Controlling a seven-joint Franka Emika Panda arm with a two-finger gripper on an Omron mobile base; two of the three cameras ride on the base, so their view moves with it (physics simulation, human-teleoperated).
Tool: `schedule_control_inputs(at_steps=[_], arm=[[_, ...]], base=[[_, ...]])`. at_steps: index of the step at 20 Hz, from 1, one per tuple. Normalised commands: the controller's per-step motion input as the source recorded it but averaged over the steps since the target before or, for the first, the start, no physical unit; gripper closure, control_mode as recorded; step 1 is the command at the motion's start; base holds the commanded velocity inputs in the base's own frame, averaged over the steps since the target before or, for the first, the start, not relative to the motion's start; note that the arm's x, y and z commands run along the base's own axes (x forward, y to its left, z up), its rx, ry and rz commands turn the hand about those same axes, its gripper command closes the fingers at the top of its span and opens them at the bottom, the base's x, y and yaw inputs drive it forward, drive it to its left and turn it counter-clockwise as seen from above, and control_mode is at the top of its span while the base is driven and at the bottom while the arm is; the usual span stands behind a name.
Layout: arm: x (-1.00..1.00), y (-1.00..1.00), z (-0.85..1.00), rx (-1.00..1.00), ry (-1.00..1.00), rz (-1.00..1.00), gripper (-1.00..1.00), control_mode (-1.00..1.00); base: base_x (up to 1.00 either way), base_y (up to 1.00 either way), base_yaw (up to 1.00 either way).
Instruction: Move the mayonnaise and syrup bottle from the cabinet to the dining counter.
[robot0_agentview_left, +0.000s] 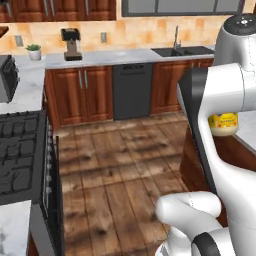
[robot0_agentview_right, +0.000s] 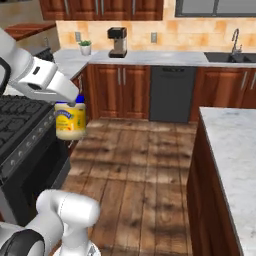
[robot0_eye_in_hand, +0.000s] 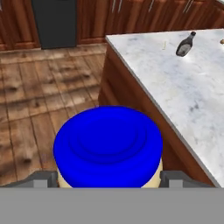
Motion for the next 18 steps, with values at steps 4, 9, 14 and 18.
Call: schedule_control_inputs(at_steps=[4, 9, 14, 18], arm=[[0.0, 0.0, 0.0, 0.0, 0.0, 0.0, 1.0, 1.0], [0.0, 0.0, 0.0, 0.0, 0.0, 0.0, 1.0, 1.0], [0.0, 0.0, 0.0, 0.0, 0.0, 0.0, 1.0, 1.0], [0.0, 0.0, 0.0, 0.0, 0.0, 0.0, 1.0, 1.0]], base=[[1.0, 0.0, -0.52], [0.99, 0.0, -0.54], [0.91, 0.0, -0.59], [0.82, 0.0, -0.59]])
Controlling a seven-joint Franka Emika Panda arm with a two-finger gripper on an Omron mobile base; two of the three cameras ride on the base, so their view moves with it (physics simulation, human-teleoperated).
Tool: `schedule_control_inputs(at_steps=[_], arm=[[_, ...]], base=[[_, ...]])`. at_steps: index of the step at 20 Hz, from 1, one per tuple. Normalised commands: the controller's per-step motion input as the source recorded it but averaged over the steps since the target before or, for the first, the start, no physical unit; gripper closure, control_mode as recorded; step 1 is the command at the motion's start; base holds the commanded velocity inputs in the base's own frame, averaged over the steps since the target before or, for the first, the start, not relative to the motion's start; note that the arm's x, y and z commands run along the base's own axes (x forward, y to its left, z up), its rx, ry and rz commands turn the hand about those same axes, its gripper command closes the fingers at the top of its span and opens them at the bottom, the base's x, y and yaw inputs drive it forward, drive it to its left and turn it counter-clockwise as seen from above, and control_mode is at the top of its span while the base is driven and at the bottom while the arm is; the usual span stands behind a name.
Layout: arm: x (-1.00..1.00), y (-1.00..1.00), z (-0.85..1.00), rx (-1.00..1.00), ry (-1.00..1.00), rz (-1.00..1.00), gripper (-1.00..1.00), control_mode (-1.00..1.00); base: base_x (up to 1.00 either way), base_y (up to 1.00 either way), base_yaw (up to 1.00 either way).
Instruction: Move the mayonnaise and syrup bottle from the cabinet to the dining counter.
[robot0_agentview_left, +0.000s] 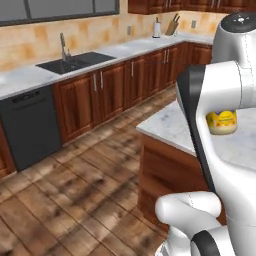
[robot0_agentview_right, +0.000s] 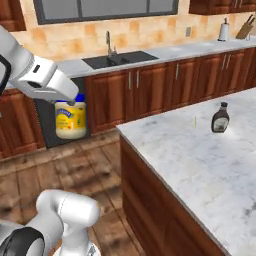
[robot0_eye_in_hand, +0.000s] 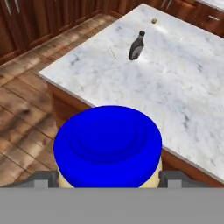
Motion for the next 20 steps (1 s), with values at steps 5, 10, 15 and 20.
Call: schedule_control_inputs(at_steps=[5, 10, 15, 20], arm=[[0.0, 0.0, 0.0, 0.0, 0.0, 0.0, 1.0, 1.0], [0.0, 0.0, 0.0, 0.0, 0.0, 0.0, 1.0, 1.0], [0.0, 0.0, 0.0, 0.0, 0.0, 0.0, 1.0, 1.0], [0.0, 0.14, 0.0, 0.0, -0.03, -0.19, 1.0, -1.0]], base=[[0.71, 0.0, -0.61], [0.64, 0.0, -0.61], [0.59, 0.0, -0.57], [0.11, 0.07, -0.33]])
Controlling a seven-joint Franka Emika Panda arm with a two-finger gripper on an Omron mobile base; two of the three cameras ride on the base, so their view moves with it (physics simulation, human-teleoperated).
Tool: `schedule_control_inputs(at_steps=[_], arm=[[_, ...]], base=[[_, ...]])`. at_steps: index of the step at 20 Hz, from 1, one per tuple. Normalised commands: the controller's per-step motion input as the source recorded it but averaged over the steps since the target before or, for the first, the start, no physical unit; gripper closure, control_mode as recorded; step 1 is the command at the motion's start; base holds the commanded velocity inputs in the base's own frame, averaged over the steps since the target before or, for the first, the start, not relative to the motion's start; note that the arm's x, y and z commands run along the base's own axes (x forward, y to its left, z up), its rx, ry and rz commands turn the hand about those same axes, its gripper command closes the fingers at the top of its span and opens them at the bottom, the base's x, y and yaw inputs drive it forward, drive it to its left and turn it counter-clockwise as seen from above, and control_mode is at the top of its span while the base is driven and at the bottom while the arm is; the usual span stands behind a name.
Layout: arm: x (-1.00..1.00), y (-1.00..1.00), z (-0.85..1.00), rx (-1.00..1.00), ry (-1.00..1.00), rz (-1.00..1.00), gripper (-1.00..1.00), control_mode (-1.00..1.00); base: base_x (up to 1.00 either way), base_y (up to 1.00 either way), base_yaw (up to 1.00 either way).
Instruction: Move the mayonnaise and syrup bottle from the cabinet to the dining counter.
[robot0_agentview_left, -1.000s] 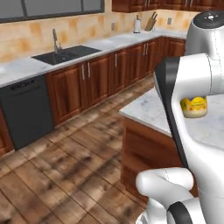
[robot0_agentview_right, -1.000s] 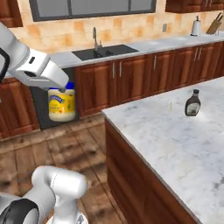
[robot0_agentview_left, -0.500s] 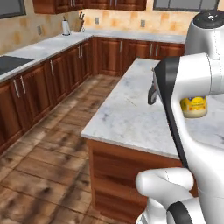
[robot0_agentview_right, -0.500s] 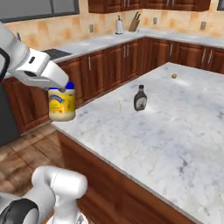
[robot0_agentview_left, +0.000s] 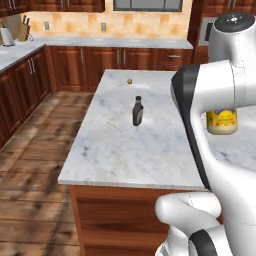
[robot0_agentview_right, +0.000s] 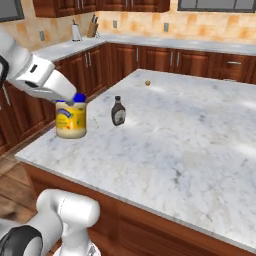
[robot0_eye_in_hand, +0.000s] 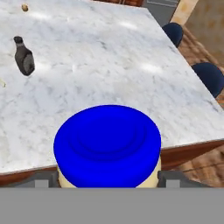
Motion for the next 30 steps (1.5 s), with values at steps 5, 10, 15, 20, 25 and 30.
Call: schedule_control_inputs(at_steps=[5, 10, 15, 20, 25, 30], arm=[[0.0, 0.85, 0.0, 0.0, -0.15, -0.38, 1.0, -1.0], [0.0, 0.97, -0.15, 0.0, -0.18, -0.22, 1.0, -1.0], [0.04, 0.61, -0.32, 0.0, -0.18, -0.02, 1.0, -1.0], [0.29, 0.4, -0.51, 0.0, -0.08, 0.0, 1.0, -1.0], [0.55, 0.32, -0.55, 0.0, -0.04, 0.0, 1.0, -1.0], [0.93, 0.31, -0.54, 0.0, 0.0, 0.0, 1.0, -1.0]], base=[[0.0, 0.0, 0.0], [0.0, 0.0, 0.0], [0.0, 0.0, 0.0], [0.0, 0.0, 0.0], [0.0, 0.0, 0.0], [0.0, 0.0, 0.0]])
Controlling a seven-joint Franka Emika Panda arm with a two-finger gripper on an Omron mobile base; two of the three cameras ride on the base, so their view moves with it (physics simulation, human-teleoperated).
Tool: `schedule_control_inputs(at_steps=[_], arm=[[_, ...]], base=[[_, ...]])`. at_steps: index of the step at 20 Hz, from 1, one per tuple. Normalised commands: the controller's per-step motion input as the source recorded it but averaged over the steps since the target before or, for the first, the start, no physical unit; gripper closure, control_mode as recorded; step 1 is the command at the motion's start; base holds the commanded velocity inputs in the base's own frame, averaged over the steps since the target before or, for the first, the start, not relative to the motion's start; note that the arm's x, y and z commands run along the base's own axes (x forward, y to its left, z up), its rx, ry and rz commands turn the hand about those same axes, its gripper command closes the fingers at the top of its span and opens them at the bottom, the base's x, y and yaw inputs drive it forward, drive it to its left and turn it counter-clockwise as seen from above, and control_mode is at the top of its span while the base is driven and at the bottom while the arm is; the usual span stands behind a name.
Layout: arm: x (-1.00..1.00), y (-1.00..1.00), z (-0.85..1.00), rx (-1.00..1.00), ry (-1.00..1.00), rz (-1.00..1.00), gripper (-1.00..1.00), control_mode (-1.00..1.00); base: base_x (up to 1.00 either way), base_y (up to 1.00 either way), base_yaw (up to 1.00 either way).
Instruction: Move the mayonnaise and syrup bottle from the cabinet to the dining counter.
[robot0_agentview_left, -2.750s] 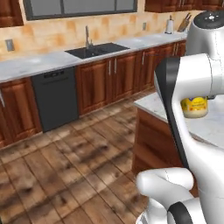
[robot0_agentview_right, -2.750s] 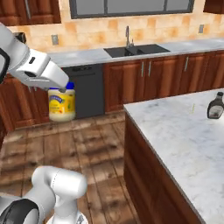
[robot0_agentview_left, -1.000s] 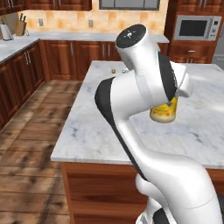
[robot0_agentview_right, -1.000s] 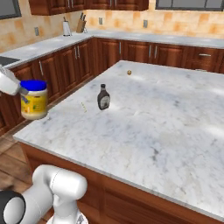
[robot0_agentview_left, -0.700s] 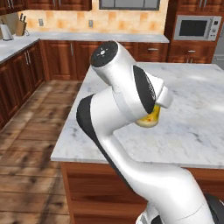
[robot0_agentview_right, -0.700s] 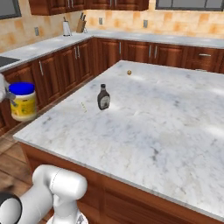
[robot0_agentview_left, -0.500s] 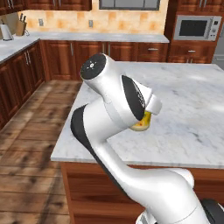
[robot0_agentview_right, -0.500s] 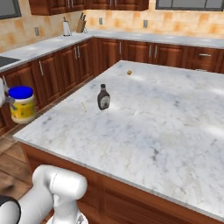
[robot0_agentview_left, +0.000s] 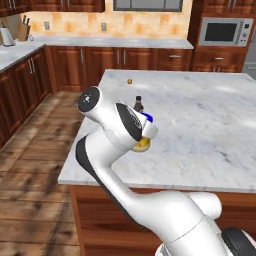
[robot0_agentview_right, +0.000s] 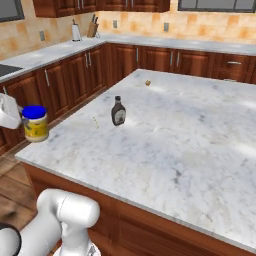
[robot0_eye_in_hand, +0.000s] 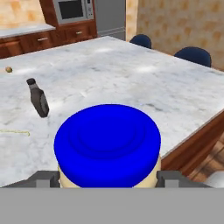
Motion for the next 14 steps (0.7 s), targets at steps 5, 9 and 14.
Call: schedule_control_inputs(at_steps=[5, 9, 14], arm=[[1.0, 0.15, -0.59, 0.0, 0.0, -0.01, 1.0, -1.0], [1.0, 0.0, -0.65, 0.0, 0.0, -0.05, 1.0, -1.0], [0.82, 0.0, -0.59, 0.0, 0.0, -0.06, 1.0, -1.0]], base=[[0.0, 0.0, 0.0], [0.0, 0.0, 0.0], [0.0, 0.0, 0.0]])
